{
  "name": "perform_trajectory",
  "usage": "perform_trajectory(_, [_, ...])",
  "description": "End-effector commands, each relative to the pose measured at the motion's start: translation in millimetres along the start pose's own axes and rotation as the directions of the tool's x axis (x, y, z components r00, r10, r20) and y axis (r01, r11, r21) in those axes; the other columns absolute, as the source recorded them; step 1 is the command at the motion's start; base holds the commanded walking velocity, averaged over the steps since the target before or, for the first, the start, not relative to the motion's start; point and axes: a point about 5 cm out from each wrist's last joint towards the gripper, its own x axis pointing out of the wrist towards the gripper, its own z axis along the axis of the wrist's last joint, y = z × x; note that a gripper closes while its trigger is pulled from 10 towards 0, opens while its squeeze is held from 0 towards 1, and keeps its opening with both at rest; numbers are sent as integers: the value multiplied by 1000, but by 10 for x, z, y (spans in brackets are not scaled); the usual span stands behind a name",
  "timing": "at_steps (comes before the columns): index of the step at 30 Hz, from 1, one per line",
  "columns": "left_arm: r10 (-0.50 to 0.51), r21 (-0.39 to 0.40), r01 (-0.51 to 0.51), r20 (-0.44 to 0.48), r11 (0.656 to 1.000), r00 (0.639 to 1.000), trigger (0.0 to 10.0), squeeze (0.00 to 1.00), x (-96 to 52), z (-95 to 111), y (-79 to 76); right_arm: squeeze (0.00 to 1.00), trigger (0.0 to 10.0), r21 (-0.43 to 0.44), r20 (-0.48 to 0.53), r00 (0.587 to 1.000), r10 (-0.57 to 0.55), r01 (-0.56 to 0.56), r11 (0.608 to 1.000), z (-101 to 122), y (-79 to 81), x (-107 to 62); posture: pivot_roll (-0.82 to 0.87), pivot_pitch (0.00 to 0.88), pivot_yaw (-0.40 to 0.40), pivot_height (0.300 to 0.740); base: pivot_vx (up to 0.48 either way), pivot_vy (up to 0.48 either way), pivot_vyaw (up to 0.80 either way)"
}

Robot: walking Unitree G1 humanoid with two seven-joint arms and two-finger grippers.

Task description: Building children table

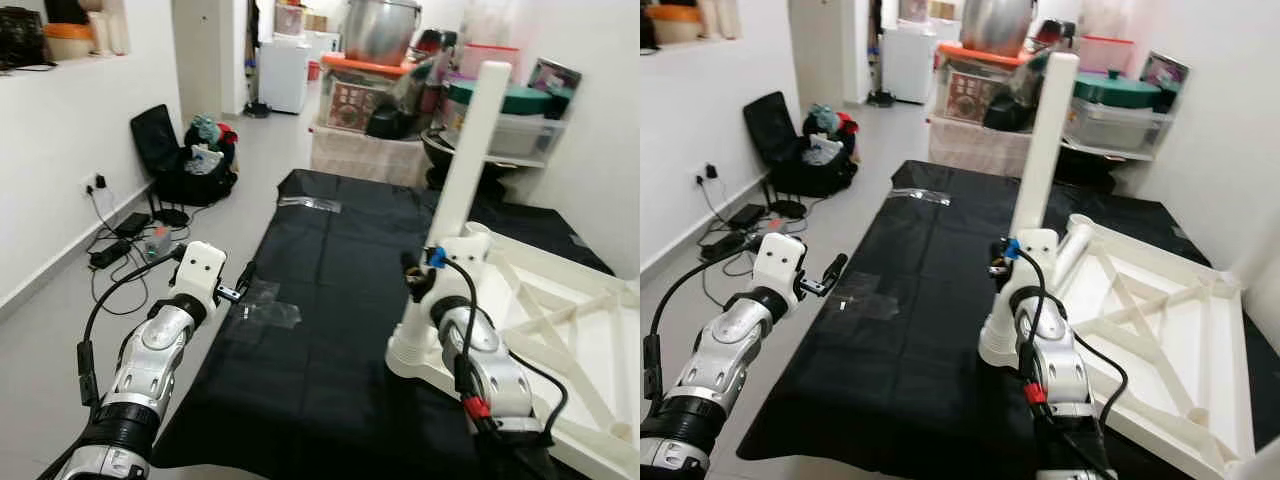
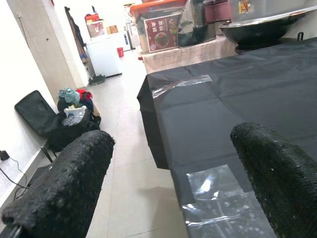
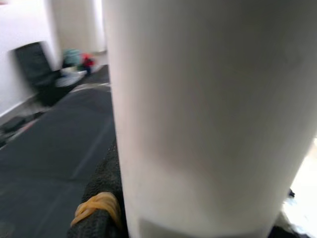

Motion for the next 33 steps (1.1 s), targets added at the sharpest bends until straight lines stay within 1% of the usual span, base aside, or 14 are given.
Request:
perform_trajectory(1, [-12, 11, 12, -18, 1000, 1000, 10000, 0, 8, -35, -33, 0, 0, -31, -216, 970, -110, 106, 994, -457, -174, -77, 64, 0, -83, 740, 0, 0, 0])
perform_trajectory(4, [-11, 12, 11, -20, 1000, 1000, 10000, 0, 8, -38, -29, 0, 0, -32, -211, 969, -127, 123, 992, -435, -169, -77, 64, 0, -83, 740, 0, 0, 0])
perform_trajectory(5, [-11, 12, 11, -22, 1000, 1000, 10000, 0, 3, -48, -31, 0, 5294, -15, -223, 966, -135, 135, 991, -443, -159, -84, 62, 0, -81, 740, 0, 0, 0])
perform_trajectory(7, [-11, 11, 12, -25, 1000, 1000, 10000, 0, -2, -55, -35, 0, 6980, -9, -234, 962, -142, 143, 990, -450, -145, -94, 62, 0, -83, 740, 0, 0, 0])
perform_trajectory(8, [-11, 11, 12, -25, 1000, 1000, 10000, 0, -2, -55, -35, 0, 6980, -9, -234, 962, -142, 143, 990, -450, -145, -94, 62, 0, -83, 740, 0, 0, 0])
perform_trajectory(9, [-12, 11, 13, -27, 1000, 1000, 10000, 0, -5, -62, -39, 0, 10000, 0, -243, 958, -150, 154, 988, -457, -137, -105, 63, 0, -84, 740, 0, 0, 0])
perform_trajectory(16, [-14, 15, 15, -33, 1000, 999, 10000, 0, -2, -68, -37, 0, 10000, 35, -232, 957, -172, 185, 982, -399, -122, -114, 60, 0, -82, 740, 0, 0, 0])
perform_trajectory(17, [-15, 15, 15, -34, 1000, 999, 10000, 0, -2, -70, -37, 149, 10000, 37, -224, 958, -180, 193, 981, -381, -133, -110, 60, 0, -82, 740, 0, 0, 0])
perform_trajectory(18, [-16, 16, 16, -36, 1000, 999, 10000, 0, -2, -72, -36, 827, 10000, 38, -216, 958, -188, 200, 979, -365, -144, -107, 60, 0, -82, 740, 0, 0, 0])
perform_trajectory(20, [-18, 18, 18, -38, 1000, 999, 10000, 0, -2, -75, -34, 906, 10000, 37, -207, 959, -195, 207, 978, -341, -157, -103, 60, 0, -78, 740, 0, 0, 0])
perform_trajectory(23, [-18, 18, 19, -38, 1000, 999, 10000, 0, -3, -75, -33, 906, 10000, 35, -206, 959, -197, 208, 977, -335, -158, -104, 60, 0, -78, 740, 0, 0, 0])
perform_trajectory(24, [-18, 19, 19, -38, 1000, 999, 10000, 0, -3, -75, -32, 600, 10000, 30, -187, 965, -183, 192, 981, -296, -148, -100, 60, 0, -78, 740, 0, 0, 0])
perform_trajectory(25, [-19, 20, 19, -38, 1000, 999, 10000, 0, -3, -74, -30, 0, 10000, 30, -157, 974, -162, 169, 985, -234, -131, -96, 58, 0, -76, 740, 0, 0, 0])
perform_trajectory(33, [-21, 24, 21, -38, 999, 999, 10000, 0, 4, -70, -24, 0, 10000, 129, -3, 1000, -20, 20, 991, 100, -93, -48, 54, 0, -72, 740, 0, 0, 0])
